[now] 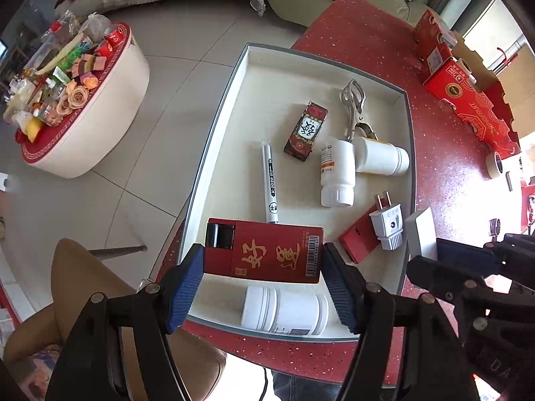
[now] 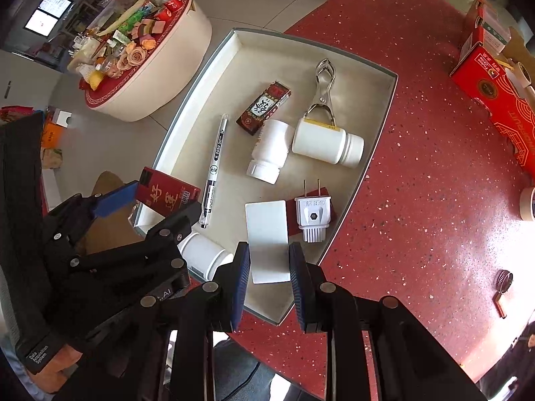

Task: Organize rigid objects
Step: 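Carry the red pack and white block over the white tray, then open both grippers to release the red pack and white block into the tray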

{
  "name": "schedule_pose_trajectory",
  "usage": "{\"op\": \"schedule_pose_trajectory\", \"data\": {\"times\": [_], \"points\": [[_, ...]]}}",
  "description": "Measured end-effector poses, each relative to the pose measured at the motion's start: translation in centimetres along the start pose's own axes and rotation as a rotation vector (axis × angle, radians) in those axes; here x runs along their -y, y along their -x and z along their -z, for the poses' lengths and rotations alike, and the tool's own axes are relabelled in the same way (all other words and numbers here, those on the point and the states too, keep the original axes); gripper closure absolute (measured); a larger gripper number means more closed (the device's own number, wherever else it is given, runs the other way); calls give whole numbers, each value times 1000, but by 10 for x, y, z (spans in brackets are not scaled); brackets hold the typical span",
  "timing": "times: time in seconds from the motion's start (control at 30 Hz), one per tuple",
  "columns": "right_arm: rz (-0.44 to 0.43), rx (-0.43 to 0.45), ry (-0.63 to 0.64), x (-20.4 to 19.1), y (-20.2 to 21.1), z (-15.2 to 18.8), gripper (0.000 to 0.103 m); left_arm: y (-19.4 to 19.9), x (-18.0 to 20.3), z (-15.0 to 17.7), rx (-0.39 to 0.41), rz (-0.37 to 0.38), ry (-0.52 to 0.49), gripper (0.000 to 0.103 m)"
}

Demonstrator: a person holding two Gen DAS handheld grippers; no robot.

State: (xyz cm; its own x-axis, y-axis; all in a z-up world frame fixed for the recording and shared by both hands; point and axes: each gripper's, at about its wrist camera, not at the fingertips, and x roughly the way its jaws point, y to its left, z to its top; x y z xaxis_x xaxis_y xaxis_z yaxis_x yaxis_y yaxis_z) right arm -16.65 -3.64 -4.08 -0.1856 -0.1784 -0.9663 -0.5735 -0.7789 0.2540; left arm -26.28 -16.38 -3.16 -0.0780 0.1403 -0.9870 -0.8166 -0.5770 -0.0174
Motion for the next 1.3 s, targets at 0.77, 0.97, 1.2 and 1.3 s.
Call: {"op": "schedule_pose_trajectory", "data": {"times": [0.77, 0.97, 1.2, 1.3], "points": [[-3, -19, -87, 10, -15, -3, 78, -19, 6, -7, -40, -23, -44, 30], [-5, -27, -101, 14, -23, -10, 78, -28, 7, -8, -61, -26, -48, 30], [-32, -52, -119, 20, -37, -18, 68, -42, 8, -10, -93, -24, -77, 23], [-15, -18, -145, 27, -29, -17, 4, -45, 8, -11, -125, 4, -77, 9]]}}
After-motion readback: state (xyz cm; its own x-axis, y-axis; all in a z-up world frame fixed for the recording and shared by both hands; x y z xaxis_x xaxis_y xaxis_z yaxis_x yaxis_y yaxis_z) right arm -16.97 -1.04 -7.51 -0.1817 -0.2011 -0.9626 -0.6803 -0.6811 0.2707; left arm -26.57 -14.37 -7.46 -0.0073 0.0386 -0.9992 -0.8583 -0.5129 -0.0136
